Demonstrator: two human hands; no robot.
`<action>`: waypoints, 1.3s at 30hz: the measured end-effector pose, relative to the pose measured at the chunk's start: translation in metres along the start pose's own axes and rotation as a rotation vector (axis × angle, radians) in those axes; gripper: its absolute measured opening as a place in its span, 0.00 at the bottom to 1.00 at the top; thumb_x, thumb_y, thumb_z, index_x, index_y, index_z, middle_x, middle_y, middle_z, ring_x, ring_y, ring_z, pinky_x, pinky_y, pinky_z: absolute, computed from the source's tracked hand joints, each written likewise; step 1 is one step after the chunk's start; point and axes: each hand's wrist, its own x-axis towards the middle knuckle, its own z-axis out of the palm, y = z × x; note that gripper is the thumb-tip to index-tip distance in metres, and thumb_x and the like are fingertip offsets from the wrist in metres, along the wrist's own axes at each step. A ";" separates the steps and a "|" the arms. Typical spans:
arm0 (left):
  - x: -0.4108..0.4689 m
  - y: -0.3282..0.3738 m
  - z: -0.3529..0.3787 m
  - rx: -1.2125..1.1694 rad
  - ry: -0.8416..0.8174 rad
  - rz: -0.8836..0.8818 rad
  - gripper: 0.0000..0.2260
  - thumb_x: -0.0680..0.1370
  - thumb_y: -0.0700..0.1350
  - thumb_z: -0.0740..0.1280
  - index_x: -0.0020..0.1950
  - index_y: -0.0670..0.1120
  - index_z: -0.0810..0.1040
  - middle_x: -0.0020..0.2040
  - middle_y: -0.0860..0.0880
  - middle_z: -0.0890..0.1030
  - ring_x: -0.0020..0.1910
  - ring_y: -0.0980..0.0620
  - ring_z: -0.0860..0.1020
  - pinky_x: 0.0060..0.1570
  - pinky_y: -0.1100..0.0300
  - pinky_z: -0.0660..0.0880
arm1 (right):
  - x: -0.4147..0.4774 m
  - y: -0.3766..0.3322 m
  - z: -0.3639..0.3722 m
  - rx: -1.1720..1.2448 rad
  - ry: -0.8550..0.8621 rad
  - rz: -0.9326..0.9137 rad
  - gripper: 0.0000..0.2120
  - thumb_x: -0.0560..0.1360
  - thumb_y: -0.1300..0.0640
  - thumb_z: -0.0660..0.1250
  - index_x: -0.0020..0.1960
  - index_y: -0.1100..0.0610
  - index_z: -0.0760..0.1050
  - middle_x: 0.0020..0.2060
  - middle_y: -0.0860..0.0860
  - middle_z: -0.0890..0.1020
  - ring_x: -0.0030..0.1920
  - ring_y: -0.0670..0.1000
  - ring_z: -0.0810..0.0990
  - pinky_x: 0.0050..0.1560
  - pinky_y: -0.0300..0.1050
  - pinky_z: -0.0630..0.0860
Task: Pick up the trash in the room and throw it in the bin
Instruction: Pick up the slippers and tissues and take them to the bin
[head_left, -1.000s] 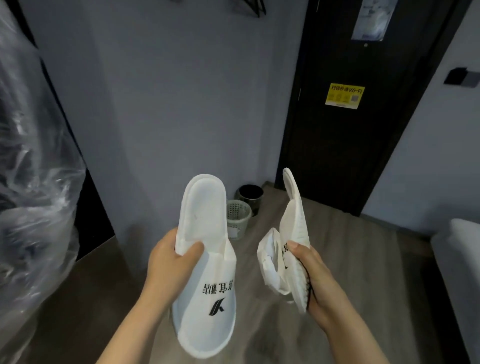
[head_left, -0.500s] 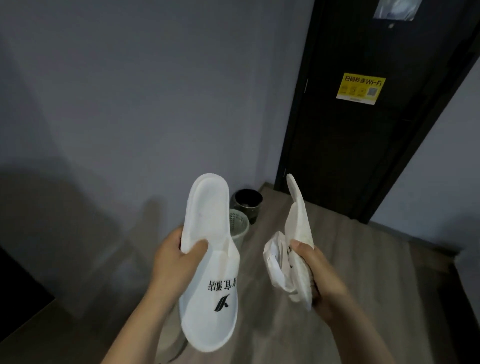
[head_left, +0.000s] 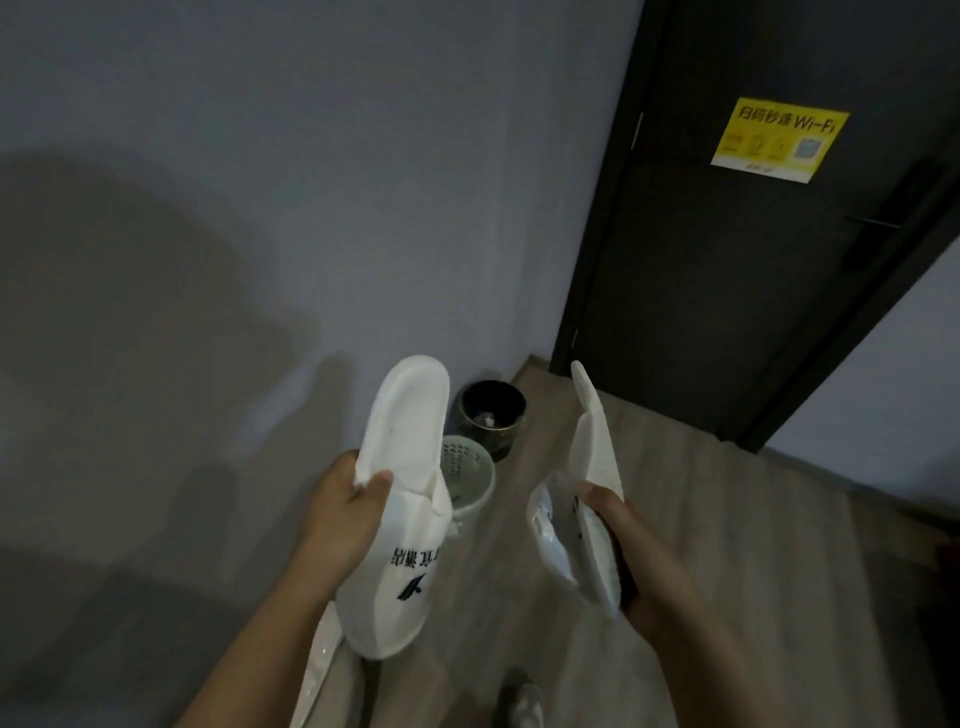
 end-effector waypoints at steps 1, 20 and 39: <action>0.019 0.002 0.011 0.020 0.011 0.000 0.04 0.79 0.44 0.63 0.51 0.45 0.75 0.42 0.51 0.77 0.39 0.57 0.74 0.34 0.63 0.67 | 0.025 -0.004 -0.004 -0.005 -0.009 0.017 0.26 0.67 0.41 0.73 0.61 0.49 0.74 0.54 0.53 0.83 0.54 0.56 0.82 0.56 0.57 0.79; 0.274 0.012 0.116 0.204 -0.031 -0.148 0.07 0.79 0.46 0.64 0.47 0.43 0.76 0.38 0.50 0.77 0.36 0.57 0.74 0.32 0.65 0.65 | 0.326 -0.078 -0.022 -0.096 -0.083 0.185 0.21 0.75 0.48 0.66 0.61 0.62 0.75 0.37 0.53 0.85 0.33 0.49 0.84 0.28 0.38 0.77; 0.496 0.006 0.241 0.262 -0.253 -0.157 0.09 0.80 0.47 0.62 0.44 0.42 0.73 0.37 0.50 0.73 0.37 0.52 0.72 0.32 0.66 0.64 | 0.544 -0.105 -0.035 -0.028 -0.042 0.270 0.22 0.74 0.46 0.66 0.64 0.56 0.73 0.50 0.57 0.83 0.46 0.56 0.83 0.35 0.42 0.79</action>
